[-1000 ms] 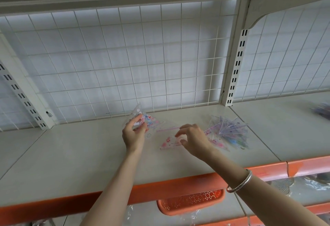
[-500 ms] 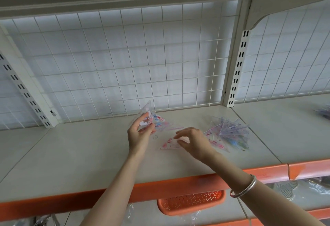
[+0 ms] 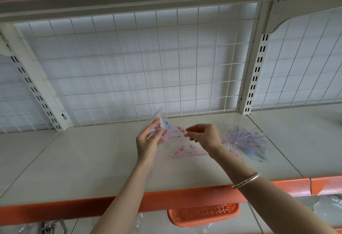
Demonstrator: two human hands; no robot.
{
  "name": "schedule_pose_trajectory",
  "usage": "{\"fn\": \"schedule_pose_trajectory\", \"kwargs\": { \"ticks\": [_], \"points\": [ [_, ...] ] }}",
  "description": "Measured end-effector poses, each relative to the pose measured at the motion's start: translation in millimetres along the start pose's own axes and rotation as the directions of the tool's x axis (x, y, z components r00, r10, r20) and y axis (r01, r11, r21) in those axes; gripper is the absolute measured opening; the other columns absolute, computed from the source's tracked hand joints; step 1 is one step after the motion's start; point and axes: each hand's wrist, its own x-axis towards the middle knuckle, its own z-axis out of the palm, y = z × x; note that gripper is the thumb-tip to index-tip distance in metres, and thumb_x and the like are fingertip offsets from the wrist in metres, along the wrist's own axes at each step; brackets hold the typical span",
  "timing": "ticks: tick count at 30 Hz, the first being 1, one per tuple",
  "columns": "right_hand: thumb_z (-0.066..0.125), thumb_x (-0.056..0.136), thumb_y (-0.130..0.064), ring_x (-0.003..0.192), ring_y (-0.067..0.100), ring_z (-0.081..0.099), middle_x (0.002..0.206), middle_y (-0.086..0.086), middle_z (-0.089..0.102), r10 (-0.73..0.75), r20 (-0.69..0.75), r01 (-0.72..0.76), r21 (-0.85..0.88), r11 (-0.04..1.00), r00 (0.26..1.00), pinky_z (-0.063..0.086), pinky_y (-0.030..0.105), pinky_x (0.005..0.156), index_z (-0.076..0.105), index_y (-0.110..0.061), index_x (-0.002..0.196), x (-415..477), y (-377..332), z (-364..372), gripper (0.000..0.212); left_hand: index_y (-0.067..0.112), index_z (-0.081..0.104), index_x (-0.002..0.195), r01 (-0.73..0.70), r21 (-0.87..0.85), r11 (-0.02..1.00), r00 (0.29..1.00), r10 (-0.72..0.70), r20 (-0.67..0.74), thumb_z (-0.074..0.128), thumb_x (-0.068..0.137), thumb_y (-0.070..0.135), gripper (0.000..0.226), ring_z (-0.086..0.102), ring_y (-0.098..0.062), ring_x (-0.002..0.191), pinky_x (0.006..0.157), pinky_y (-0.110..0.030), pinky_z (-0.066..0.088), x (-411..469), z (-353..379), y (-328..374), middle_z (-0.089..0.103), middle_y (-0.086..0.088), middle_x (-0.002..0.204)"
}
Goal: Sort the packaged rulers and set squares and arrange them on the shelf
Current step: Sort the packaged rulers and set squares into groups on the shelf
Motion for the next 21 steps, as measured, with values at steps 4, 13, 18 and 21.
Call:
{"fn": "schedule_pose_trajectory", "kwargs": {
  "ticks": [4,13,18,21],
  "points": [
    [0.073,0.075,0.003,0.057,0.010,0.062,0.067,0.002,0.072,0.088,0.035,-0.089,0.039,0.995,0.995,0.044,0.013,0.051,0.072,-0.007,0.082,-5,4,-15,0.012,0.008,0.065,0.116,-0.063,-0.073,0.995,0.986,0.051,-0.156,0.061,0.089,-0.003,0.030,0.071,-0.013,0.074,0.065,-0.020,0.056,4,-3,0,0.065,0.001,0.100],
    [0.073,0.076,-0.007,0.060,0.001,0.055,0.072,-0.001,0.067,0.036,0.082,0.006,-0.456,0.890,0.996,0.036,0.003,0.046,0.076,-0.011,0.085,-16,13,-18,0.010,0.019,0.059,0.127,-0.049,-0.081,0.996,0.995,0.041,-0.096,0.063,0.089,0.000,0.043,0.072,-0.015,0.077,0.071,-0.027,0.059,2,-3,1,0.067,-0.004,0.107],
    [0.068,0.079,-0.003,0.060,0.005,0.053,0.082,0.007,0.070,-0.017,0.090,0.065,-0.561,0.825,0.996,0.037,0.003,0.045,0.075,-0.008,0.090,-16,13,-12,0.014,0.027,0.038,0.142,-0.015,-0.110,0.994,0.999,0.011,-0.036,0.064,0.086,-0.003,0.068,0.071,-0.022,0.080,0.064,-0.028,0.057,-1,-1,3,0.066,-0.011,0.111],
    [0.070,0.081,-0.009,0.067,0.008,0.054,0.085,0.002,0.064,-0.057,0.052,0.075,-0.500,0.863,0.997,0.038,0.005,0.049,0.072,-0.012,0.098,-13,8,-8,0.017,0.028,0.034,0.143,0.016,-0.121,0.993,1.000,-0.016,-0.002,0.065,0.085,-0.005,0.074,0.070,-0.025,0.082,0.065,-0.028,0.057,-2,1,4,0.066,-0.012,0.112]
  ]
}}
